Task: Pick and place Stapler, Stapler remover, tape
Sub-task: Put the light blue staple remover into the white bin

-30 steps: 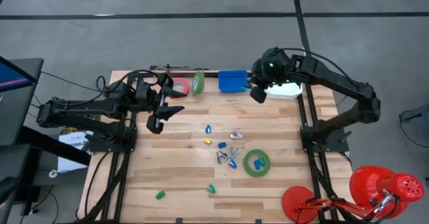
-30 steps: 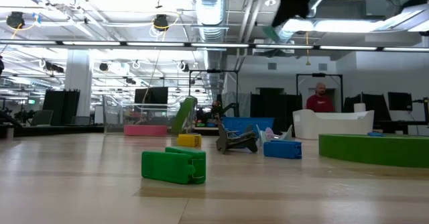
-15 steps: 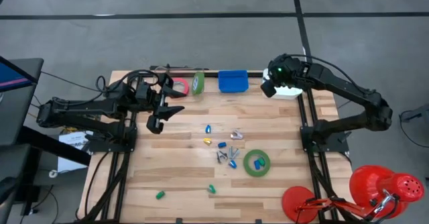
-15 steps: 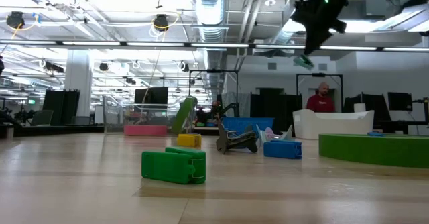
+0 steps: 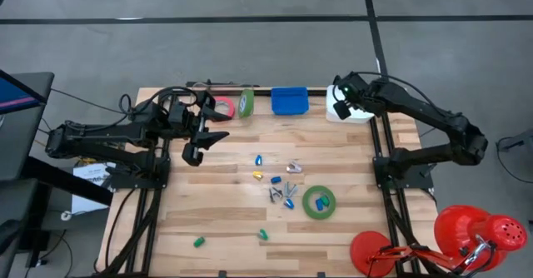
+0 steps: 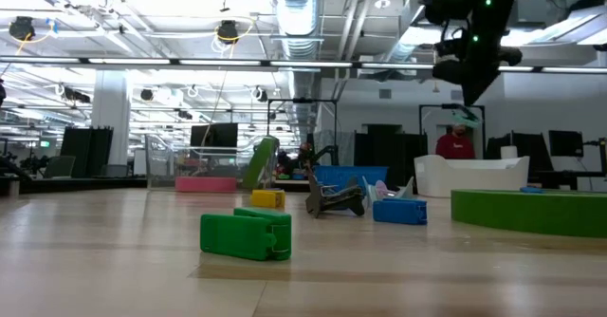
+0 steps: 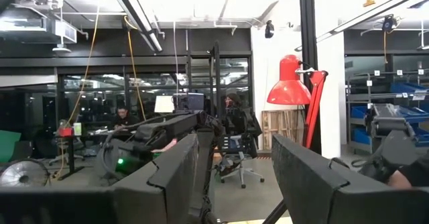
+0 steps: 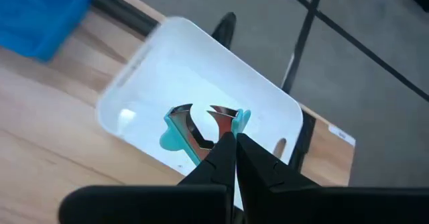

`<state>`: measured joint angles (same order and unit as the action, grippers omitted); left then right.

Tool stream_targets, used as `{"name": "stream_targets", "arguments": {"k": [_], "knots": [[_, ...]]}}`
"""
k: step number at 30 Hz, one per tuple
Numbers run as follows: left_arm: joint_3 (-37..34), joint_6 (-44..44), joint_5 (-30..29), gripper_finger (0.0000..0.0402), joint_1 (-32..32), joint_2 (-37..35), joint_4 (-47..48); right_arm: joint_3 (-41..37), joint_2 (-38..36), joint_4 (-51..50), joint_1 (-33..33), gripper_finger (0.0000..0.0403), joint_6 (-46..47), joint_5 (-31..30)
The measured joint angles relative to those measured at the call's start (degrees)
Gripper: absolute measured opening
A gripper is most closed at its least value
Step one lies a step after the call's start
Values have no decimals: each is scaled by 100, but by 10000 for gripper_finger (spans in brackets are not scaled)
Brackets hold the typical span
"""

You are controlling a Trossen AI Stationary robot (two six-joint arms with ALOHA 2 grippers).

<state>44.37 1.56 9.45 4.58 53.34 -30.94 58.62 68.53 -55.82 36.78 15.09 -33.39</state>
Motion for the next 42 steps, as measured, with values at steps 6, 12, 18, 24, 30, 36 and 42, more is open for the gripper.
{"name": "stream_targets", "arguments": {"k": [6, 12, 18, 24, 30, 36, 42], "knots": [[1, 0, 0, 182, 0, 0, 0, -232, 2, 80, 221, 0, 2, -175], [-2, 0, -2, 182, 0, 0, 0, -232, 2, 139, 315, 0, 12, -678], [0, 0, -2, 182, 0, 0, 0, -232, 2, 74, 354, 0, 394, -848], [1, 0, -2, 182, 0, 0, 0, -232, 11, 60, 343, 0, 601, -901], [1, 0, -2, 182, 0, 0, 0, -232, 13, 57, 354, 0, 752, -1085], [1, 0, -2, 182, 0, 0, 0, -230, 13, 75, 353, 0, 1003, -1152], [0, 0, -2, 182, 0, 0, -1, -421, 13, 306, 284, 0, 1790, -1095]]}}
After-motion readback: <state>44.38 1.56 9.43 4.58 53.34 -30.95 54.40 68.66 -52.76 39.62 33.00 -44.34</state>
